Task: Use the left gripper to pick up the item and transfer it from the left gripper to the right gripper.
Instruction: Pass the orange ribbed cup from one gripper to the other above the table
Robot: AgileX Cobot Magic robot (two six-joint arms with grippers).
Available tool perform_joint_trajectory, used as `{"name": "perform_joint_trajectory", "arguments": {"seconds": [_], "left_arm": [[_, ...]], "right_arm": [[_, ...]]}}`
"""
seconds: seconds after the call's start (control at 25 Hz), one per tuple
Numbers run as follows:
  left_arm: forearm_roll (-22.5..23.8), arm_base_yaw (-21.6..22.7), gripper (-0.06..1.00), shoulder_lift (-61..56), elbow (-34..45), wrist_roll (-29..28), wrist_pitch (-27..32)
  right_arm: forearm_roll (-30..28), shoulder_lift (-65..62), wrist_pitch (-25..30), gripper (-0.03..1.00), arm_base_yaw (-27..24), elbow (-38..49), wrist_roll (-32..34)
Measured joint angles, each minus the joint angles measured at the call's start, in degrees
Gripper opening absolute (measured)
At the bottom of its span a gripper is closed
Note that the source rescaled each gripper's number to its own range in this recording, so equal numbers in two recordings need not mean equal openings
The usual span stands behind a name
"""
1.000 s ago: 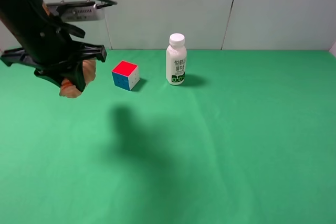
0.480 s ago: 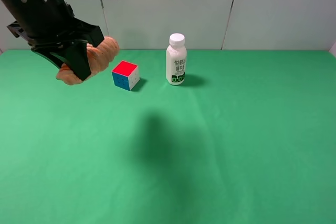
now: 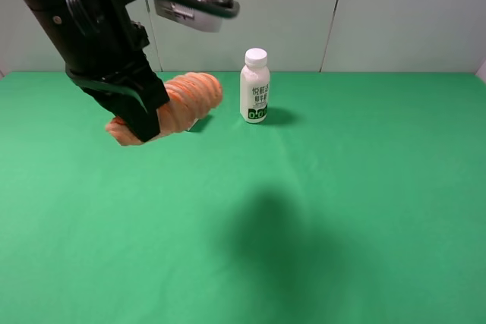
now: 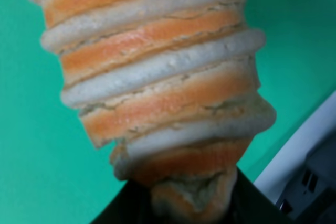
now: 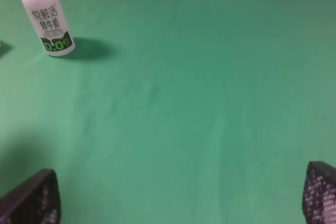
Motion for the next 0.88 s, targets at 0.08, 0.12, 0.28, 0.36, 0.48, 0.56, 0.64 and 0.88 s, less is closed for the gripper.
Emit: {"name": "perform_joint_trajectory", "arguments": {"seconds": [0.08, 0.12, 0.28, 0.36, 0.48, 0.56, 0.64, 0.88], "left_arm": [[0.0, -1.8, 0.02, 0.0, 0.0, 3.0, -0.1], [0.0, -2.7, 0.02, 0.0, 0.0, 4.3, -0.2], [0.0, -5.5, 0.02, 0.0, 0.0, 11.0, -0.2], [0.0, -6.6, 0.02, 0.0, 0.0, 14.4, -0.4], [0.0, -7.6, 0.02, 0.0, 0.0, 19.1, -1.2], [0.0, -7.7, 0.02, 0.0, 0.0, 21.9, -2.1], [0.0, -7.8, 0.02, 0.0, 0.0, 24.8, -3.0], [0.0, -7.8, 0.02, 0.0, 0.0, 37.0, -4.1]], "right_arm": [[0.0, 0.0, 0.0, 1.0, 0.0, 0.0, 0.0], [0.0, 0.0, 0.0, 1.0, 0.0, 0.0, 0.0], [0.0, 0.0, 0.0, 1.0, 0.0, 0.0, 0.0], [0.0, 0.0, 0.0, 1.0, 0.0, 0.0, 0.0], [0.0, 0.0, 0.0, 1.0, 0.0, 0.0, 0.0], [0.0, 0.0, 0.0, 1.0, 0.0, 0.0, 0.0], [0.0, 0.0, 0.0, 1.0, 0.0, 0.0, 0.0], [0.1, 0.0, 0.0, 1.0, 0.0, 0.0, 0.0]]}}
